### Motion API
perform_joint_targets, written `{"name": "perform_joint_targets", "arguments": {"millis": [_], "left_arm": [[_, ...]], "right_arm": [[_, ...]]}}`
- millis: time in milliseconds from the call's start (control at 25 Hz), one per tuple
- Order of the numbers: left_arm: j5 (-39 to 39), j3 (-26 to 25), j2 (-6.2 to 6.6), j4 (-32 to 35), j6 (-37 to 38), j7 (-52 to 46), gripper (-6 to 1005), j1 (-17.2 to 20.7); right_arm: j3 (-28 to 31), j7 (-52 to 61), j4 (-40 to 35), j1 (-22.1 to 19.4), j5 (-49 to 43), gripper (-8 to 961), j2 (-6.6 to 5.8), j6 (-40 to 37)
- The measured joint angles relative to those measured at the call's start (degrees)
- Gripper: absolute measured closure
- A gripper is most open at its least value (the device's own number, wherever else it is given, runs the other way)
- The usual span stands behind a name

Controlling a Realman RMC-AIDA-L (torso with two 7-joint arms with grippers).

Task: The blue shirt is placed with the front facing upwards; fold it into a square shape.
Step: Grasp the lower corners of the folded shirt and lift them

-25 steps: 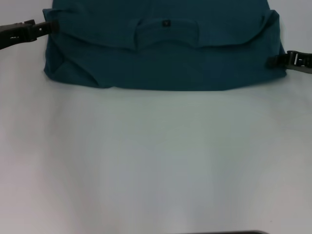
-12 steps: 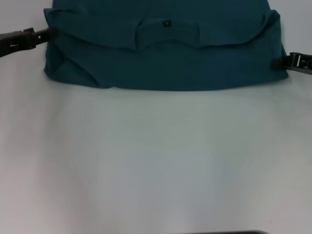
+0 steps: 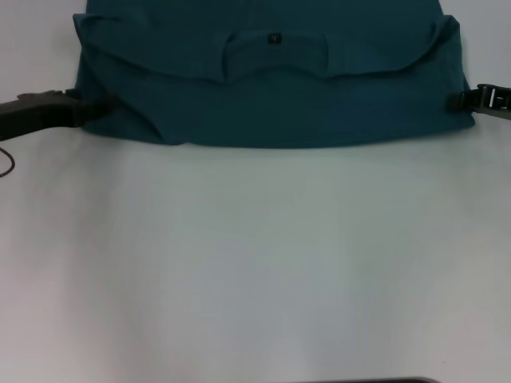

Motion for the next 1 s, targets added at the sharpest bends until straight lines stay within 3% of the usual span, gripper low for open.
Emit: {"name": "perform_joint_targets", "arguments": {"millis": [1000], "left_arm": [[2.20,6.39,-0.34,1.85,-6.58,0.33,201,-0.92]], "right_arm": [[0.21,0.27,0.07,-0.04,0.00,905,-0.01,1.27]]}}
